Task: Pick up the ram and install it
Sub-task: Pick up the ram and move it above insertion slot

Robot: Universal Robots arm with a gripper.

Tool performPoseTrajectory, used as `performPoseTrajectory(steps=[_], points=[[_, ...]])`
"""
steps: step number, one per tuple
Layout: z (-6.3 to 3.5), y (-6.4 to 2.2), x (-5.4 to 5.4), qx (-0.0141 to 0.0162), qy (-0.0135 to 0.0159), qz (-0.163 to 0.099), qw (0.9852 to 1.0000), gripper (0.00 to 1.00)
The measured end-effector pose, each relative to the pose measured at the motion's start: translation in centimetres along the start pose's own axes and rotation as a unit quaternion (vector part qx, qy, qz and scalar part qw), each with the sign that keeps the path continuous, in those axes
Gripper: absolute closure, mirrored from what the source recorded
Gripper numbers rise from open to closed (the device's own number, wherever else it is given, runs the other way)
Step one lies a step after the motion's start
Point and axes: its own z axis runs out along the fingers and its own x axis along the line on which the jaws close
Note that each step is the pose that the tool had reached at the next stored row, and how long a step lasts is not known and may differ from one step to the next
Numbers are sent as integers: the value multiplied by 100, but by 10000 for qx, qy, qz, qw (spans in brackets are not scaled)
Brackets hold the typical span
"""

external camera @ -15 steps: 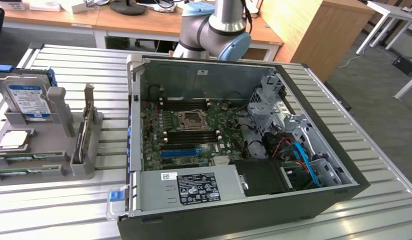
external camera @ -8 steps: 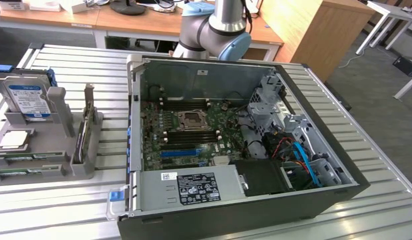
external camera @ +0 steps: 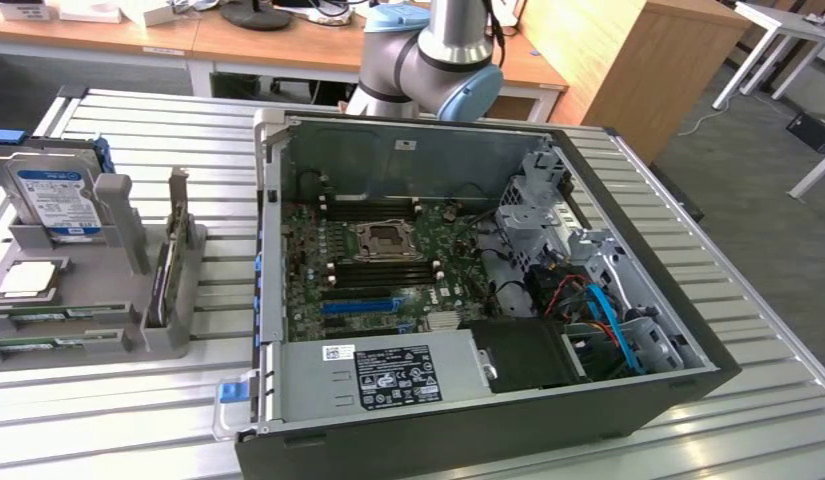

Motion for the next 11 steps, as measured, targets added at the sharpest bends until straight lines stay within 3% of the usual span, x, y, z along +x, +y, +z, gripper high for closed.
performPoseTrajectory(steps=[5, 11], points=[[1, 0, 0, 0, 0, -8, 10000, 89], [1, 0, 0, -6, 13, -298, 9996, 89]])
